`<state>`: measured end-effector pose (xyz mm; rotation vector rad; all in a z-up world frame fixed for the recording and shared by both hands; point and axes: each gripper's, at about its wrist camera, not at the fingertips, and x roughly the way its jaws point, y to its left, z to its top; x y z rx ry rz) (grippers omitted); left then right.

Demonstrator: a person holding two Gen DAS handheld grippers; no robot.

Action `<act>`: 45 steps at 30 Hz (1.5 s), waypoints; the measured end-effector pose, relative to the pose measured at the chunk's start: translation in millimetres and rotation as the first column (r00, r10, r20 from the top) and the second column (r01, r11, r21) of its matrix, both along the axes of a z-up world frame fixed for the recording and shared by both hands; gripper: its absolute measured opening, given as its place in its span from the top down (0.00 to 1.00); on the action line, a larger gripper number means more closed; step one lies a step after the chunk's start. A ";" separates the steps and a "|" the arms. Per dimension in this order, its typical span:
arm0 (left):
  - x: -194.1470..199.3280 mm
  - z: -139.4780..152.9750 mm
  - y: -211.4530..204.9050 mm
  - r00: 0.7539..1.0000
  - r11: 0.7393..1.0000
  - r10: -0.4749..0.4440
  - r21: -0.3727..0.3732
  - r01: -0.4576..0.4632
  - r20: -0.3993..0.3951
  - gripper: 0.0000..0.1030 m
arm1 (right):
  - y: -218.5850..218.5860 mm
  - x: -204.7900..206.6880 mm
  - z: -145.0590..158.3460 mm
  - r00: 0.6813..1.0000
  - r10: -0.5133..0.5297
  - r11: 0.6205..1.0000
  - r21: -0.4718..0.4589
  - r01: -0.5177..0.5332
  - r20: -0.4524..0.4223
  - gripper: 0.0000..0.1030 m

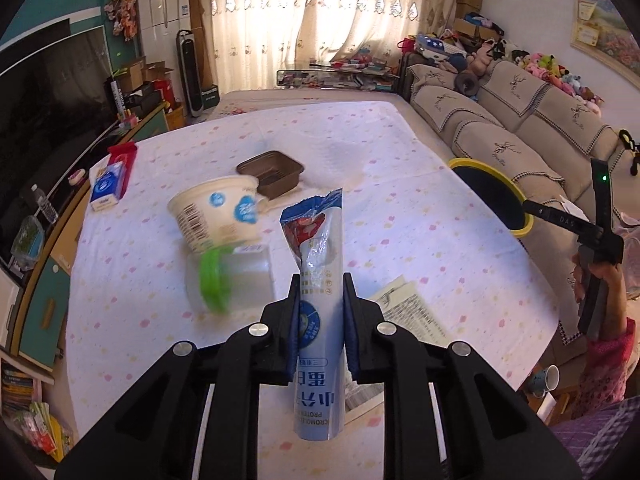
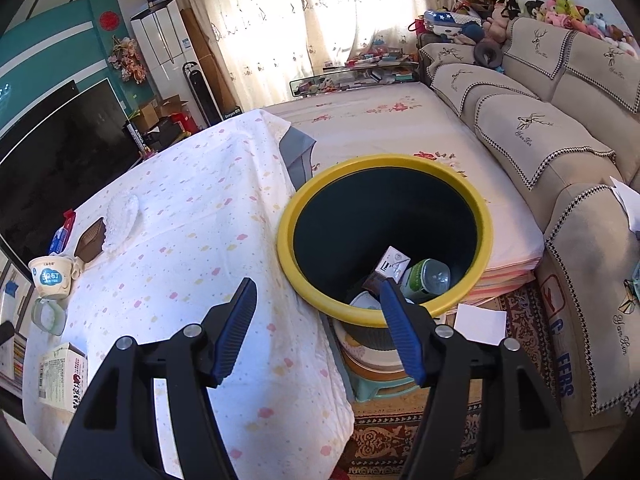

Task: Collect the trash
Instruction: 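Carry the drink tube over the bin and open the left gripper, then move the left gripper back above the table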

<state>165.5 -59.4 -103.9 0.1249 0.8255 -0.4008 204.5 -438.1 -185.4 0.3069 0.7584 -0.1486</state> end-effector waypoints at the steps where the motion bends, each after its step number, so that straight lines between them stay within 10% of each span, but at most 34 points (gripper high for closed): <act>1: 5.0 2.6 -9.1 1.000 1.000 -0.017 -0.004 0.017 0.003 0.82 | -2.4 -2.7 0.6 1.000 -0.007 1.000 -0.003 0.007 0.002 0.40; 19: 97.8 19.4 -243.5 0.954 0.954 -0.300 -0.025 0.299 -0.028 0.82 | -69.9 -39.1 -12.4 0.987 -0.159 0.987 0.010 0.159 0.020 0.39; 38: 169.1 -63.8 -429.9 0.922 0.921 -0.360 0.104 0.375 -0.142 0.80 | -119.0 -66.3 -27.2 0.970 -0.245 0.969 0.036 0.244 0.006 0.38; 45: 173.4 -70.4 -435.3 0.936 0.934 -0.330 0.102 0.342 -0.122 0.51 | -117.2 -68.3 -24.6 0.968 -0.252 0.967 0.029 0.251 0.002 0.38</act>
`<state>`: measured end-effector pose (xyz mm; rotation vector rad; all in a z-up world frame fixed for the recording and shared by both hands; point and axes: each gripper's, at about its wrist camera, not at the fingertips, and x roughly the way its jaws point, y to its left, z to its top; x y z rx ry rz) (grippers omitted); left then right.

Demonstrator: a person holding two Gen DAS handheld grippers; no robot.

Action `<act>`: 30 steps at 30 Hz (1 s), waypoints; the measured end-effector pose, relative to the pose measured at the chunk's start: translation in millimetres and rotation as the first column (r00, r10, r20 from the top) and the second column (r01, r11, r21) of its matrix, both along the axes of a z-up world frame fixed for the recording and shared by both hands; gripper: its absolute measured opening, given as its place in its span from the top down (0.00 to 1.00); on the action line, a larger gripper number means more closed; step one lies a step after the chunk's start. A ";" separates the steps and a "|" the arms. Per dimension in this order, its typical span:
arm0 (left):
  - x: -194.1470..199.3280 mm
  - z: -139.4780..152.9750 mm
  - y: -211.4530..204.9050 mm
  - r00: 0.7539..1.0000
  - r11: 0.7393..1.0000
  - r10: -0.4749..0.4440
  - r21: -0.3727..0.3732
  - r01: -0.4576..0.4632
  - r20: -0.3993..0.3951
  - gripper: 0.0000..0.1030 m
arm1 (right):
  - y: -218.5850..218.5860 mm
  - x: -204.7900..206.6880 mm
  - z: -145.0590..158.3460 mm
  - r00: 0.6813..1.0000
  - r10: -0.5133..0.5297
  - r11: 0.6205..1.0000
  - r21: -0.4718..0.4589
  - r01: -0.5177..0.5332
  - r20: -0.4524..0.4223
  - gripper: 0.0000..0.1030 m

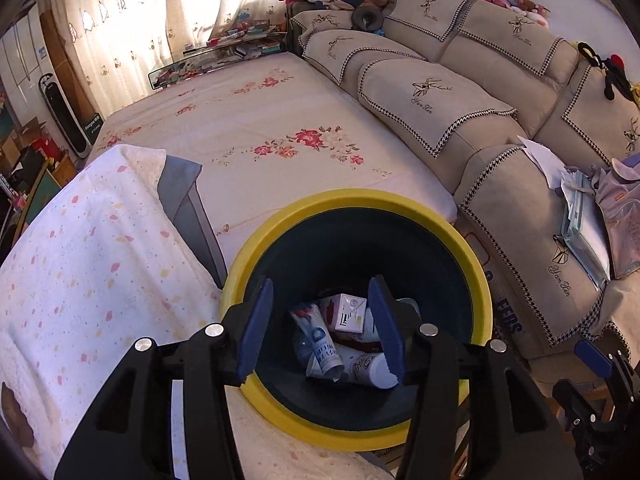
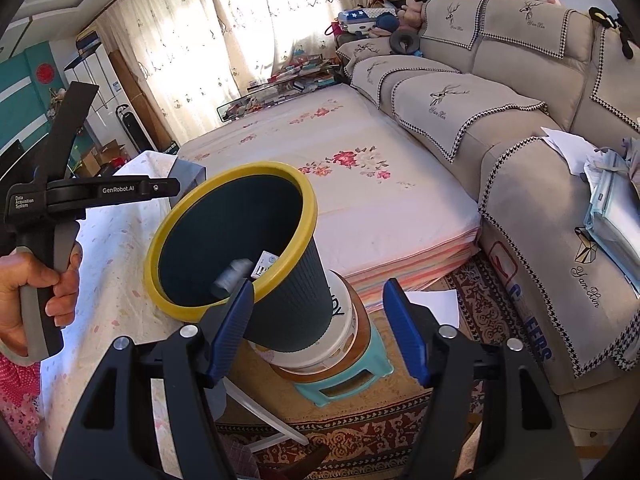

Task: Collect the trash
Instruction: 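Move the left gripper back above the table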

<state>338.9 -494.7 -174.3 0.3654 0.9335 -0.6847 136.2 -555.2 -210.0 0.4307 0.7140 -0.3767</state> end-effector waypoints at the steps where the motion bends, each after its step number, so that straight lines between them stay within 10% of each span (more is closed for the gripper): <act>1: -1.8 2.9 2.8 1.000 1.000 0.001 -0.004 -0.001 0.000 0.51 | 1.3 -0.4 1.1 1.000 0.000 1.000 -0.001 0.000 0.001 0.38; 17: -109.8 125.0 174.4 0.979 0.975 0.116 -0.208 -0.079 0.170 0.13 | 62.4 15.1 20.6 0.988 0.151 0.988 -0.046 -0.151 0.007 0.37; 30: -187.0 128.1 403.3 0.862 0.875 0.467 -0.244 -0.418 0.198 0.05 | 162.4 45.8 43.3 0.921 0.389 0.917 -0.091 -0.387 -0.001 0.37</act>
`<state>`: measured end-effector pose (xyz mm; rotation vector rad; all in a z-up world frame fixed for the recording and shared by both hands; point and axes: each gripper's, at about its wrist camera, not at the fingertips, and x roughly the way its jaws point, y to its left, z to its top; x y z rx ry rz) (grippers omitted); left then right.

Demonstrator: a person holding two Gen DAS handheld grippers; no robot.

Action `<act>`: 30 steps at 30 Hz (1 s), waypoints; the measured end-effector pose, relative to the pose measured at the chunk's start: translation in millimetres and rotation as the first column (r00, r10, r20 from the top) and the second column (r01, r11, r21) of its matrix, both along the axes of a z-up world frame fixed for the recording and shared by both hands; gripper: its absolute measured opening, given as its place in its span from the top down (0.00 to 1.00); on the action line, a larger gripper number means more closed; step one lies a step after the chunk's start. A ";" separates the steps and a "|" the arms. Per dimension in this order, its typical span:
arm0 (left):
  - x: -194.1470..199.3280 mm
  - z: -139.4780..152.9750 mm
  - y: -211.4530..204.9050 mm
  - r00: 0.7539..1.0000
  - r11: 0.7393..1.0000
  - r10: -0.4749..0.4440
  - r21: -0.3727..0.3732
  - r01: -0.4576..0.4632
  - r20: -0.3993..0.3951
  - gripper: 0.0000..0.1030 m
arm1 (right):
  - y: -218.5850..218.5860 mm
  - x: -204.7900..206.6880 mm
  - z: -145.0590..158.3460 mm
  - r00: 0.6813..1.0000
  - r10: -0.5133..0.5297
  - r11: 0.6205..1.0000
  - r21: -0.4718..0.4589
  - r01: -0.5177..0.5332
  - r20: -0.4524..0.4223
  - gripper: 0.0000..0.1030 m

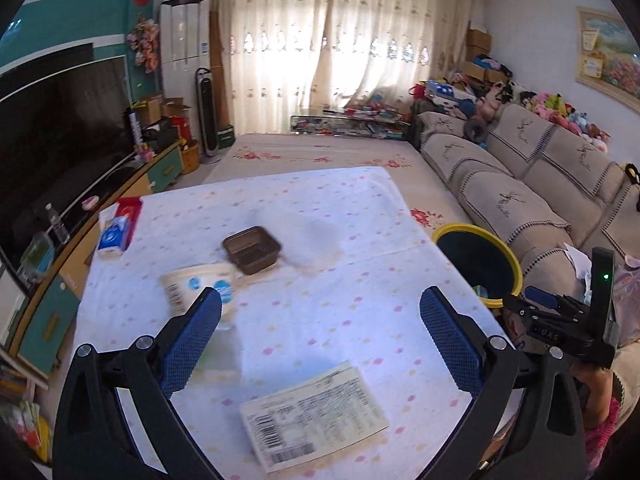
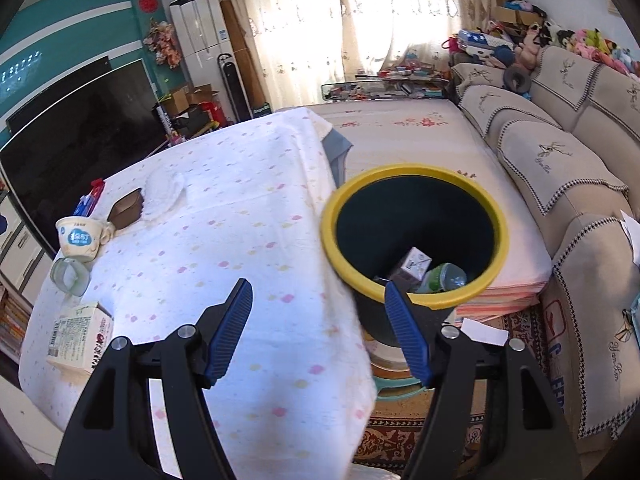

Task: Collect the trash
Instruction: 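Move the left gripper back above the table, then grasp the white yogurt cup with blue label using the right gripper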

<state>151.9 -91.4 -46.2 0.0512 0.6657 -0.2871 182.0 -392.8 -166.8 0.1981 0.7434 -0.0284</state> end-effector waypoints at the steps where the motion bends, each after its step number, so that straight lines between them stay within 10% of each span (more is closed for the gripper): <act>1: -3.2 -2.7 14.7 1.000 1.000 0.031 0.001 -0.031 -0.001 0.05 | 10.6 2.5 1.8 1.000 0.024 1.000 -0.003 -0.024 0.001 0.37; 16: -22.9 -30.2 156.5 0.960 0.959 0.279 -0.043 -0.279 -0.021 0.05 | 205.7 49.2 17.5 0.908 0.418 0.907 -0.051 -0.417 0.002 0.36; 30: -12.8 -47.2 183.3 0.951 0.948 0.303 -0.084 -0.307 -0.063 0.05 | 315.7 131.9 26.2 0.870 0.488 0.873 0.012 -0.488 -0.073 0.24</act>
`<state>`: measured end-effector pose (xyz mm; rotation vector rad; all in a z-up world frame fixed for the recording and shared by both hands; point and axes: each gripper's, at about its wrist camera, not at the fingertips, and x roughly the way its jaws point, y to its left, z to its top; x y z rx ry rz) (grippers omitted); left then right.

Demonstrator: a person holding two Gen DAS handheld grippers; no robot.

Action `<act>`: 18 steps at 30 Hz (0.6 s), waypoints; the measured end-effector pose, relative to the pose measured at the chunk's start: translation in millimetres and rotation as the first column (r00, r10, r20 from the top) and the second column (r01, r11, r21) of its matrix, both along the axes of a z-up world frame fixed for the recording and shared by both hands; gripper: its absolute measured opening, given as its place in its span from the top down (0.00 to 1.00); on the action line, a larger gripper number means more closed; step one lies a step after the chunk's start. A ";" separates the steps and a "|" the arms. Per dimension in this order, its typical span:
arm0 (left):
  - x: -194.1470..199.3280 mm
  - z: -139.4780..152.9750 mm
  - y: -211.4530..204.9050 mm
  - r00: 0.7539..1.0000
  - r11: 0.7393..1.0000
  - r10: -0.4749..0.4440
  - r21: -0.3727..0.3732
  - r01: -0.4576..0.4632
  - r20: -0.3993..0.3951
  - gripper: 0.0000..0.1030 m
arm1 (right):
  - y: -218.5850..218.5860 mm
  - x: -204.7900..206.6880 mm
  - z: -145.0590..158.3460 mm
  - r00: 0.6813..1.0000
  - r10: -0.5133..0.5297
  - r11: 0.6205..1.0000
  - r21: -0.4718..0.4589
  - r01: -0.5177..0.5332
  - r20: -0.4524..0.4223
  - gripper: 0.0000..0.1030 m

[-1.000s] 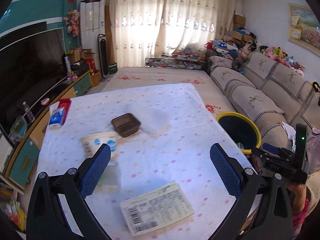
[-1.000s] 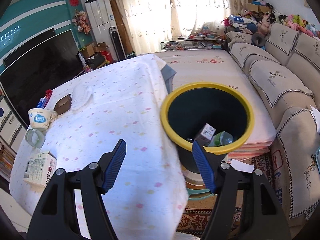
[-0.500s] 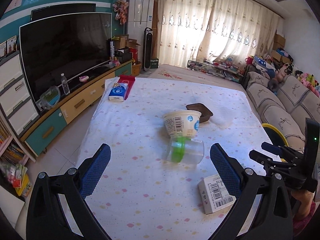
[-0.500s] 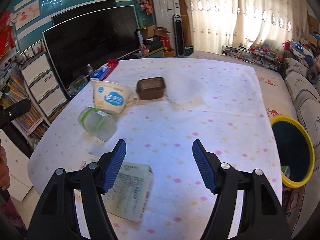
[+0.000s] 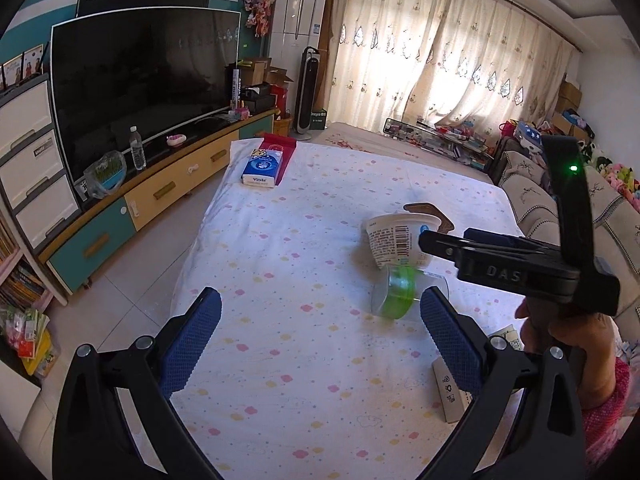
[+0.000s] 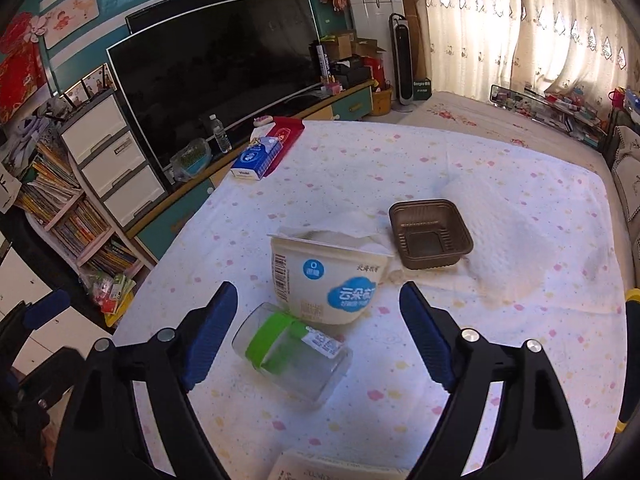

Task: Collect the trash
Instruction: 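Grasp the white yogurt cup with blue label using the right gripper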

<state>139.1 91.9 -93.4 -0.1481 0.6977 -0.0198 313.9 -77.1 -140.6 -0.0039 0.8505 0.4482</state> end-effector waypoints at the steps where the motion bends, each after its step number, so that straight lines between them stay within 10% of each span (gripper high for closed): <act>1: -0.1 1.6 -0.5 1.000 1.000 0.002 -0.004 -0.002 0.001 0.05 | 3.6 5.2 -3.8 1.000 -0.012 1.000 -0.009 0.012 -0.010 0.24; 18: 2.8 -15.8 15.4 1.000 0.999 0.004 -0.049 -0.005 -0.016 0.05 | 23.7 33.5 -32.6 0.996 -0.062 0.997 -0.050 0.059 -0.061 0.28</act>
